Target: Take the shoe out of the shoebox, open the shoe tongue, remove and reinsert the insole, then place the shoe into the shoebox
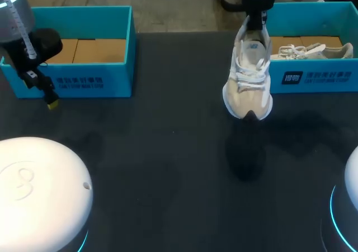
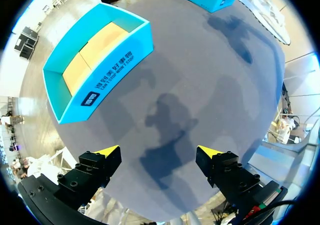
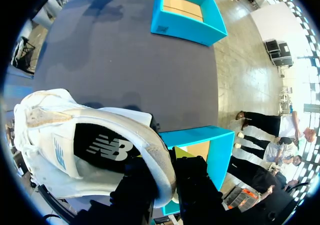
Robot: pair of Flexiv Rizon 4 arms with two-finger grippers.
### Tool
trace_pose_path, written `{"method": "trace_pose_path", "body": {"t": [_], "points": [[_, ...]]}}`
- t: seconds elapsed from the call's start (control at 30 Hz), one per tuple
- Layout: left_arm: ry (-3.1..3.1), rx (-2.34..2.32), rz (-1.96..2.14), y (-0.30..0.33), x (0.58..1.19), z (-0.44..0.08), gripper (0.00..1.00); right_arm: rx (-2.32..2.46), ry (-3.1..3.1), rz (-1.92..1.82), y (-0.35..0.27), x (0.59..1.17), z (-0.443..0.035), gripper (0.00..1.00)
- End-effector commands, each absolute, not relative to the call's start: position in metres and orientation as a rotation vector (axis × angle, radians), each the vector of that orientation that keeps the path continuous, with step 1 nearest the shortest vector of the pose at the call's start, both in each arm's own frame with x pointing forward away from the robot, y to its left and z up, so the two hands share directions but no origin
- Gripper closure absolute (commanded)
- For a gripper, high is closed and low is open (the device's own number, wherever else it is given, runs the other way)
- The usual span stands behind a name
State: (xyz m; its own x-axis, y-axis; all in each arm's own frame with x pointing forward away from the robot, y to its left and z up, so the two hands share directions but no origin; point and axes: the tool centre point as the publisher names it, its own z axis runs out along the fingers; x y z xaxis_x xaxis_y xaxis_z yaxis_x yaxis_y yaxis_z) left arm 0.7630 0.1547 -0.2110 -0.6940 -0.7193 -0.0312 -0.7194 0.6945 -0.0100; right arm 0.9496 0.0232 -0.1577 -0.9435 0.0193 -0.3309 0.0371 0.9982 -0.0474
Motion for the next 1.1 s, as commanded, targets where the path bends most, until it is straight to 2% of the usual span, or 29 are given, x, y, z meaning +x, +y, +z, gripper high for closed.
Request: {"method": "trace_pose_path", "body": {"t": [0.03, 0.13, 0.37, 0.67, 1.1], "points": [[2.861, -1.214, 0.002, 0.156, 0.762, -0.211, 0.0, 0.04, 2.801, -0.072, 0.022, 0.948, -0.157, 1.0], [2.792, -1.46, 0.053, 0.153, 0.772, -0.217, 0.0, 0.014, 2.808, -0.078, 0.027, 0.949, -0.159, 1.0], [2.7, -1.843, 0.029, 0.19, 0.796, -0.201, 0.0, -0.004, 2.738, -0.152, -0.015, 1.005, -0.131, 1.0], [2.522, -2.079, 0.064, 0.224, 0.809, -0.187, 0.0, -0.209, 2.671, -0.134, -0.046, 1.074, -0.109, 1.0], [2.317, -2.232, 0.11, 0.254, 0.825, -0.174, 0.0, -0.333, 2.675, -0.172, -0.043, 1.114, -0.109, 1.0]]}}
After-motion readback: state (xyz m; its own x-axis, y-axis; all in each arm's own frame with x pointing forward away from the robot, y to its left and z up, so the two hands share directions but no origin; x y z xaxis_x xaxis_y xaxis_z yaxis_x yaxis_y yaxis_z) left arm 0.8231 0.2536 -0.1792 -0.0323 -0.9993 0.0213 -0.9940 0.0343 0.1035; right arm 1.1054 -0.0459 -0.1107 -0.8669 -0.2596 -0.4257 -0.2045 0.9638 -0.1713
